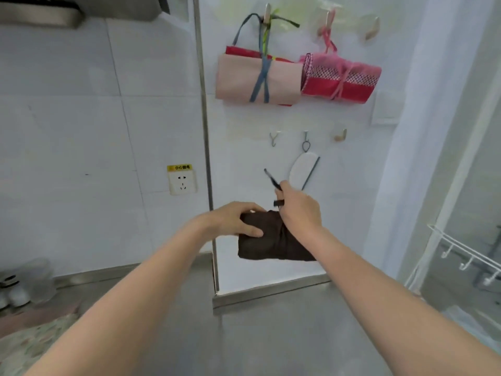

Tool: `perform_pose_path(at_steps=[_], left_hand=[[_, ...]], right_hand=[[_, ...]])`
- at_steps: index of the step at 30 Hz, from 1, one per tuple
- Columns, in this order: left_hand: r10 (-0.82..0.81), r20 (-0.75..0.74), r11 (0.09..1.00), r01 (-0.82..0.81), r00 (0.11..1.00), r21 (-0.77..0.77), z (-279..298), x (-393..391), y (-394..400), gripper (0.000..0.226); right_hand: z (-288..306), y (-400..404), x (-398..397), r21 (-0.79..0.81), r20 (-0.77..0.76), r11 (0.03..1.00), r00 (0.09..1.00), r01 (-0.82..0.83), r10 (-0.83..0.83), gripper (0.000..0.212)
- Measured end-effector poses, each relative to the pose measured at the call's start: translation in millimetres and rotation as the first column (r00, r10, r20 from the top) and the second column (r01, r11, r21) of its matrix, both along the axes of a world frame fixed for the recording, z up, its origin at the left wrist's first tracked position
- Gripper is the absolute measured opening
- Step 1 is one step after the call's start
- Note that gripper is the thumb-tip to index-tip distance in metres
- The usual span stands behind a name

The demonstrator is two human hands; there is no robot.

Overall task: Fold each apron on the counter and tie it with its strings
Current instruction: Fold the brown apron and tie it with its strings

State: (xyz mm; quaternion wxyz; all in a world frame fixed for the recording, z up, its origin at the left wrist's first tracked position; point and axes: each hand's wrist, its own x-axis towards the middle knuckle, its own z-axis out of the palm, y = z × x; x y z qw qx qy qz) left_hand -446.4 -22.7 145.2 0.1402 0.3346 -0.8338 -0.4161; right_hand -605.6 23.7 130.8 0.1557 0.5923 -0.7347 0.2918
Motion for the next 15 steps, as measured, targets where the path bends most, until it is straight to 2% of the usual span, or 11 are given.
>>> perform_pose_path(at_steps=[3, 6, 8, 10, 12, 14, 15], left_hand=[[0.044, -0.164, 0.996, -0.057, 0.985, -0.071, 37.2, -14.0, -9.7, 0.036], [0.051, -0.233, 0.967, -0.106, 0.971, -0.231, 77.9, -15.4, -15.5, 0.033], [0.031, -0.234, 0.941, -0.107, 0.972, -0.322, 109.2, -19.9, -15.5, 0.036], [0.004, -0.226, 0.915, -0.095, 0.974, -0.393, 140.1, -33.8, -14.2, 0.04], [-0.031, -0.203, 0.872, -0.073, 0.979, -0.484, 163.2, -53.7, -12.8, 0.04], [-0.075, -0.207, 0.827, -0.055, 0.976, -0.56, 179.5, -77.1, -12.8, 0.037], [-0.087, -0.217, 0.803, -0.061, 0.972, -0.593, 185.5, -88.0, -15.7, 0.036]], right_hand=[[45.4, -11.7, -20.9, -0.093, 0.084, 0.996, 0.996, -0.013, 0.021, 0.025], [98.1, -17.2, -29.4, -0.205, 0.237, 0.963, 0.946, -0.175, 0.222, 0.025], [133.3, -19.0, -34.8, -0.289, 0.173, 0.936, 0.95, -0.202, 0.258, 0.027], [164.1, -17.6, -42.0, -0.355, 0.036, 0.917, 0.978, -0.179, 0.205, 0.026], [188.9, -15.5, -51.4, -0.419, -0.019, 0.904, 0.996, -0.09, 0.09, 0.024], [213.3, -15.4, -66.4, -0.483, 0.05, 0.875, 0.999, 0.029, -0.006, 0.023], [224.6, -15.5, -74.1, -0.513, 0.134, 0.856, 0.991, 0.057, 0.015, 0.021]])
